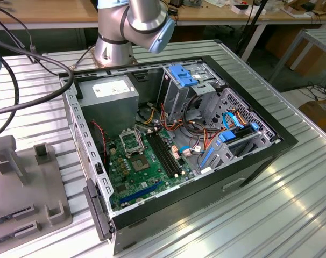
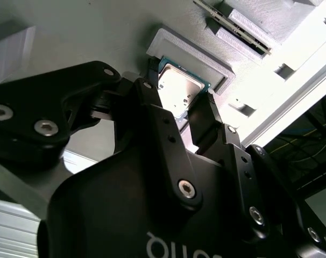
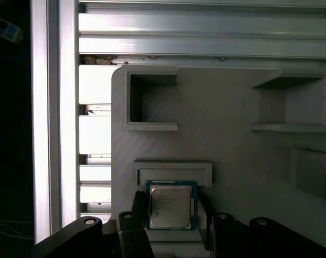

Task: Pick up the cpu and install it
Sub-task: 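Pick up the cpu and move it towards the insertion slot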

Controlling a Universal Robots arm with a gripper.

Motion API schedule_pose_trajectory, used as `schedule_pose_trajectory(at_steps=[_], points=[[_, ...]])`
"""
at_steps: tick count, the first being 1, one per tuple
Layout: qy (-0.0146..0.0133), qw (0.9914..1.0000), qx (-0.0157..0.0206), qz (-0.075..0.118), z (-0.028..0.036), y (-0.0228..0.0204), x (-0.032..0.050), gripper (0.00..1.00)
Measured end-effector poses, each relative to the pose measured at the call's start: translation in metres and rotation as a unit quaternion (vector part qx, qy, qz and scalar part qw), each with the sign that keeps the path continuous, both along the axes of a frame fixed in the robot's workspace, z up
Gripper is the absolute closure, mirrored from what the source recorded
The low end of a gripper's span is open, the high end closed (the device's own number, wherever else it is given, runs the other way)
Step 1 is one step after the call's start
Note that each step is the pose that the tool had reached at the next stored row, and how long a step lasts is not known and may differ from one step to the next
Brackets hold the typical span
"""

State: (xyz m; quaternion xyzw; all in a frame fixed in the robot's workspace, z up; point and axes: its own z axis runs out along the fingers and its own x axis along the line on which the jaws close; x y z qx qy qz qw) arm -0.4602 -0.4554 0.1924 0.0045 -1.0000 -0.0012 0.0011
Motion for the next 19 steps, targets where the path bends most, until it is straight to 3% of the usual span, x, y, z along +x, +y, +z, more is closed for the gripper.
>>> schedule_pose_trajectory(at_steps=[10,19], points=[[0.0,1.0,0.0,0.0,0.0035,0.0,0.0,0.53],[0.0,1.0,0.0,0.0,0.0152,0.0,0.0,0.53]])
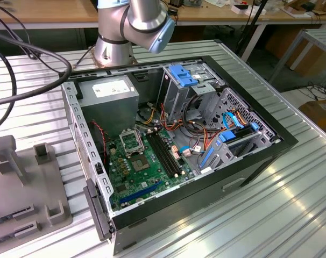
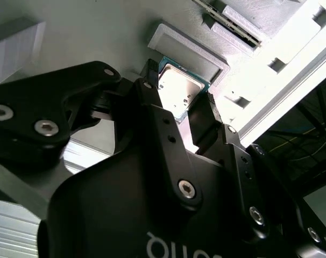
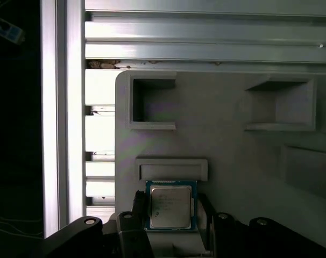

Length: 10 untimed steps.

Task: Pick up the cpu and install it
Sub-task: 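Pick up the cpu and move it towards the insertion slot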

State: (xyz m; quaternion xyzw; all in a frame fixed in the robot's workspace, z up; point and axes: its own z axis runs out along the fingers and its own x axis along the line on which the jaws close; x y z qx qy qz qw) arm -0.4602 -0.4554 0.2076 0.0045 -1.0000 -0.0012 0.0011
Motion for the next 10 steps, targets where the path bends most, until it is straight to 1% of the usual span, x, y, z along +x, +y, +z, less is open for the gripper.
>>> schedule_pose_trajectory(at_steps=[6,10], points=[[0.0,1.0,-0.0001,0.0,0.0075,0.0,0.0001,0.53],[0.0001,1.0,-0.0001,0.0,0.0089,0.0,0.0001,0.53]])
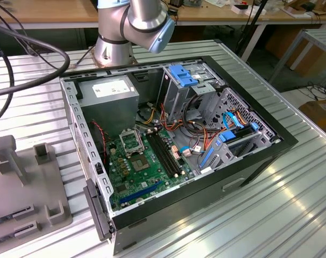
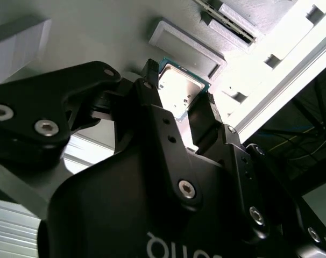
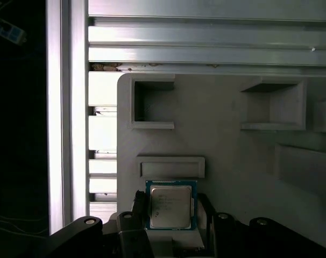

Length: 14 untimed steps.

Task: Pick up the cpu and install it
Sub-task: 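Pick up the cpu and move it towards the insertion slot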

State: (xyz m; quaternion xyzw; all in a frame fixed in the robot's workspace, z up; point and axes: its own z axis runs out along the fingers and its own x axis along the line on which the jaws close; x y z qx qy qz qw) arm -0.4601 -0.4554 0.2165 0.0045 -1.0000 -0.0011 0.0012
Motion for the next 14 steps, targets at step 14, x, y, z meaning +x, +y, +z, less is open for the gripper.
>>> schedule_pose_trajectory(at_steps=[14], points=[[0.0001,1.0,-0.0001,0.0,0.0055,0.0,0.0,0.53]])
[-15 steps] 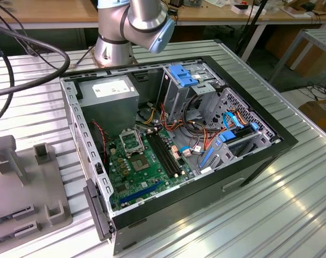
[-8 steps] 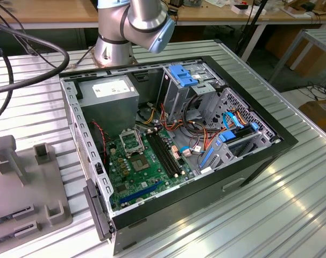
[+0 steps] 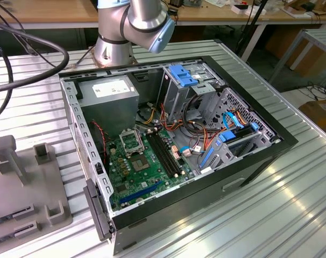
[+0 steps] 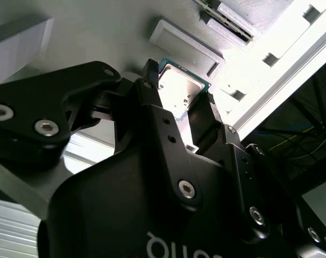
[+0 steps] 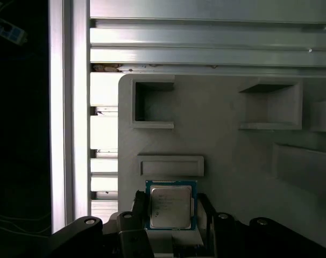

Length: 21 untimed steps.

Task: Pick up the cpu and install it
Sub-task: 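Pick up the cpu and move it towards the insertion slot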

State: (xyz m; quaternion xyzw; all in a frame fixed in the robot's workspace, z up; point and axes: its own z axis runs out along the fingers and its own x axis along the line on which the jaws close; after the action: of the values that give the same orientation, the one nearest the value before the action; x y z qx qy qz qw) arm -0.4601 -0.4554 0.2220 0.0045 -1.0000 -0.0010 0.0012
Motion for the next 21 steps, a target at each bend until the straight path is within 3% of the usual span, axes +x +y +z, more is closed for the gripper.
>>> schedule_pose_trajectory(at_steps=[11,21], points=[[-0.0002,1.0,0.0001,0.0,0.0204,0.0,0.0003,0.53],[-0.0001,1.0,0.0001,0.0,0.0209,0.0,0.0003,0.53]])
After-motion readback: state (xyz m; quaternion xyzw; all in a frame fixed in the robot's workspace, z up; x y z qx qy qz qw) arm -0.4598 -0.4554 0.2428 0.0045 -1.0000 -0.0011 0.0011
